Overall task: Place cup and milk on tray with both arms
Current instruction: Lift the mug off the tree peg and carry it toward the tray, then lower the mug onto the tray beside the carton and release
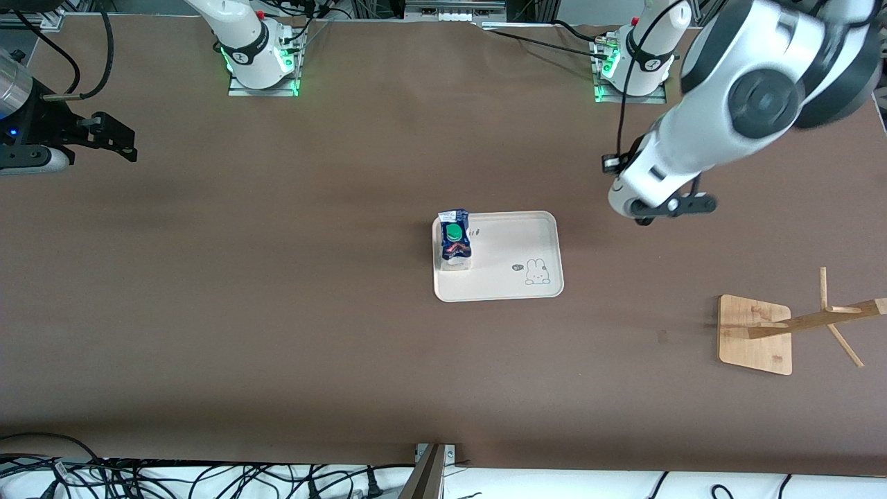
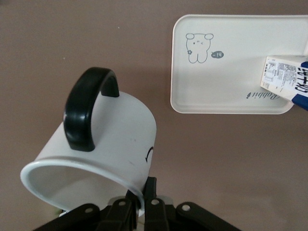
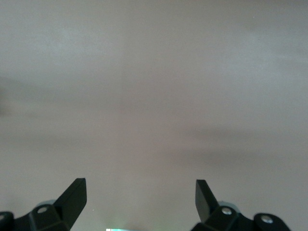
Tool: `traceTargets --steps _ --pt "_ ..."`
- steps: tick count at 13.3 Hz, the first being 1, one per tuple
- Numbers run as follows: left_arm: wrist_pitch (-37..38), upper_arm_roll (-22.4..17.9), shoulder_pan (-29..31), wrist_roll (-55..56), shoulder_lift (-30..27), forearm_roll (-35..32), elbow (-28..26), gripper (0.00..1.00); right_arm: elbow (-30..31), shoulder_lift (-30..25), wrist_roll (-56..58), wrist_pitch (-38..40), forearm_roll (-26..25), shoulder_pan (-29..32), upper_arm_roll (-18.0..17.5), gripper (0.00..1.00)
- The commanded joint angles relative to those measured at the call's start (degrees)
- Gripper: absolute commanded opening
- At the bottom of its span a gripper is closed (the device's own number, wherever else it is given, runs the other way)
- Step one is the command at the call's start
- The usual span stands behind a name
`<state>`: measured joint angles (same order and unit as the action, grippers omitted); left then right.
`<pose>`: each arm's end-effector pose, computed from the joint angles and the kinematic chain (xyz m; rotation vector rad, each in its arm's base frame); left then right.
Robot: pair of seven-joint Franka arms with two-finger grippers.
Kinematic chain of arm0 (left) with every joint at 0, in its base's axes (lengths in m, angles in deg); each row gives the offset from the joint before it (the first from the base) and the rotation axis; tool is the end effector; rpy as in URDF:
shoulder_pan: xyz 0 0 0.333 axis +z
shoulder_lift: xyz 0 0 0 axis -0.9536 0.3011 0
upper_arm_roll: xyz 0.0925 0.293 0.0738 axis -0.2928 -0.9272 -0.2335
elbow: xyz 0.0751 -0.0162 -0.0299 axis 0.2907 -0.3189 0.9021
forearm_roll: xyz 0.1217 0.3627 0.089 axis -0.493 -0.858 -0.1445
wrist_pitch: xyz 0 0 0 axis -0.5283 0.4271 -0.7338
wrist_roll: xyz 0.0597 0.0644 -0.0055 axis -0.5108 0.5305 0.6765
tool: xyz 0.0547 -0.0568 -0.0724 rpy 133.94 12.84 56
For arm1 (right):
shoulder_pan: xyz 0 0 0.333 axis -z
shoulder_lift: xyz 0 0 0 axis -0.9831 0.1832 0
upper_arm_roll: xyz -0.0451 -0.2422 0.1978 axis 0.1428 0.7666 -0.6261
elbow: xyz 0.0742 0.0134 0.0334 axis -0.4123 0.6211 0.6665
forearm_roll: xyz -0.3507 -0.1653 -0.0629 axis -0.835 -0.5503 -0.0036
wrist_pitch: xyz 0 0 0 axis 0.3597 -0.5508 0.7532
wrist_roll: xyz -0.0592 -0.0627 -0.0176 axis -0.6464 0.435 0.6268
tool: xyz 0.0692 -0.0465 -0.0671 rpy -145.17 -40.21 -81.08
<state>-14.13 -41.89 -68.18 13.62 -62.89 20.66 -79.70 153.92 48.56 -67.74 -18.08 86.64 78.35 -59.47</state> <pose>0.5525 -0.2051 0.4739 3.0812 0.1184 -0.5570 0.5382 0.0124 0.5975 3.0905 0.1350 -0.0848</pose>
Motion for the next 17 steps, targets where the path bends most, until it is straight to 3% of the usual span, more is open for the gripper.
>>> traceTargets --steps 1,5,9,12,17 --pt "1.44 0.18 -4.02 -0.16 12.28 -1.21 9.37 0.00 -1.25 0.39 0.37 0.83 -0.99 0.48 -0.49 1.00" --pt "0.48 -0.70 -10.61 8.43 24.25 -3.04 18.60 0.00 -1.25 0.48 0.37 0.65 -0.99 0.48 -0.40 1.00" --pt "-5.92 -1.14 -15.09 15.12 31.55 -3.76 19.41 0.00 -1.25 0.48 0.37 0.74 -0.99 0.48 -0.31 1.00" --pt "-6.64 -5.97 -18.53 16.19 33.06 -3.24 19.59 0.00 -1.25 0.48 0.37 0.83 -0.99 0.57 -0.31 1.00" --pt "-7.96 -6.15 -19.15 17.15 35.51 -2.88 19.41 0.00 -1.25 0.48 0.37 0.74 -0.99 0.57 -0.31 1.00"
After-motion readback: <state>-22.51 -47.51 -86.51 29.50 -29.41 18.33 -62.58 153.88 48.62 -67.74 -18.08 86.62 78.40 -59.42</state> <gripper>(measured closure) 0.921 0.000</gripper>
